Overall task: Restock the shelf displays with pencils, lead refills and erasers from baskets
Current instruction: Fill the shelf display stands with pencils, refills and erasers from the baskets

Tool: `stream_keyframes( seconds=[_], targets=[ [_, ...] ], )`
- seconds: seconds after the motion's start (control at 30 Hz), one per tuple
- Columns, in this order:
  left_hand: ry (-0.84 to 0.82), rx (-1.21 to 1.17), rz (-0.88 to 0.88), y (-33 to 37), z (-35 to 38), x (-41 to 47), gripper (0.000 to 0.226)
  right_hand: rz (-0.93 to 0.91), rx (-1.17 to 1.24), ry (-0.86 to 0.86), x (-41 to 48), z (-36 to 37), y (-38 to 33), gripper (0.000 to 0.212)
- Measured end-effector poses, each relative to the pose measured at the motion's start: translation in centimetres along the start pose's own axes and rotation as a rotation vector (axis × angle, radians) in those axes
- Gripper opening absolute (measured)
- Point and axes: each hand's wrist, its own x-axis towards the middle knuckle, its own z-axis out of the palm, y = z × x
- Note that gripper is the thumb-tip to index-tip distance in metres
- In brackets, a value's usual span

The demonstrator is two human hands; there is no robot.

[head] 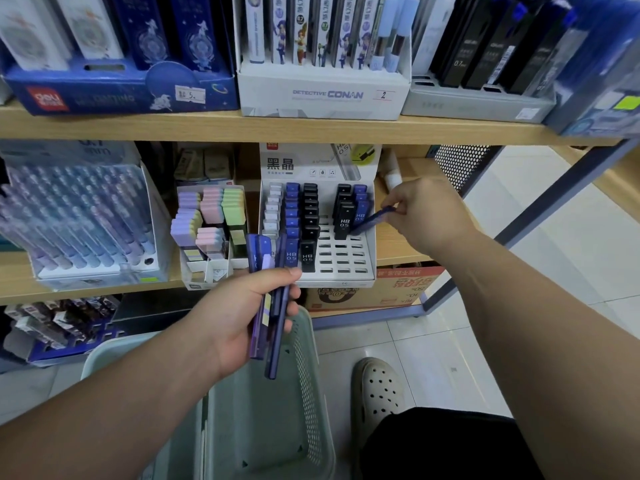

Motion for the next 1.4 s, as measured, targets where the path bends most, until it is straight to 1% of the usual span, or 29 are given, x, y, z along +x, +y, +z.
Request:
stream_keyframes(
  seconds=[0.1,0.17,0.3,0.47,0.57,0.73,0.83,0.9,1.03,1.2,1.4],
  targets=[
    [0.002,-0.004,0.002,-0.1,-0.2,0.0,0.008,-0.073,-0.087,0.026,0.3,0.5,-0.1,0.011],
    [0.001,-0.023,0.006,0.0,-0.3,0.0,0.002,-0.079,-0.065,0.008,0.4,1.0,-0.4,0.013],
    [0.004,-0.045,0.009,0.1,-0.4,0.0,0.011,-0.125,-0.065,0.006,0.8,1.5,-0.9,0.02],
    [0.0,-0.063,0.011,0.2,-0.7,0.0,0.013,-0.151,-0.142,-0.07,1.2,0.8,-0.8,0.021],
    [-0.002,-0.077,0.009,0.3,-0.8,0.0,0.013,-0.145,-0.162,-0.077,1.3,0.6,-0.9,0.022],
    [-0.008,-0.081,0.009,0.3,-0.9,-0.1,0.014,-0.157,-0.16,-0.034,1.3,1.2,-1.6,0.029],
    [-0.005,-0.095,0.008,0.4,-1.0,-0.2,0.016,-0.095,-0.137,0.035,1.5,1.2,-1.6,0.029],
    [-0.013,-0.119,0.009,0.6,-1.1,-0.3,0.015,-0.058,-0.114,0.045,1.6,1.3,-1.6,0.026],
    [-0.05,-0.169,0.003,0.8,-1.0,-0.6,0.007,-0.065,-0.067,0.019,1.6,1.6,-1.7,0.019],
    [-0.046,-0.198,0.009,1.0,-0.9,-1.0,0.007,-0.058,-0.083,0.02,1.7,1.2,-1.3,0.023],
    [-0.042,-0.253,0.013,1.3,-0.9,-1.3,0.006,-0.092,-0.089,0.009,1.5,2.5,-1.1,0.026]
  ],
)
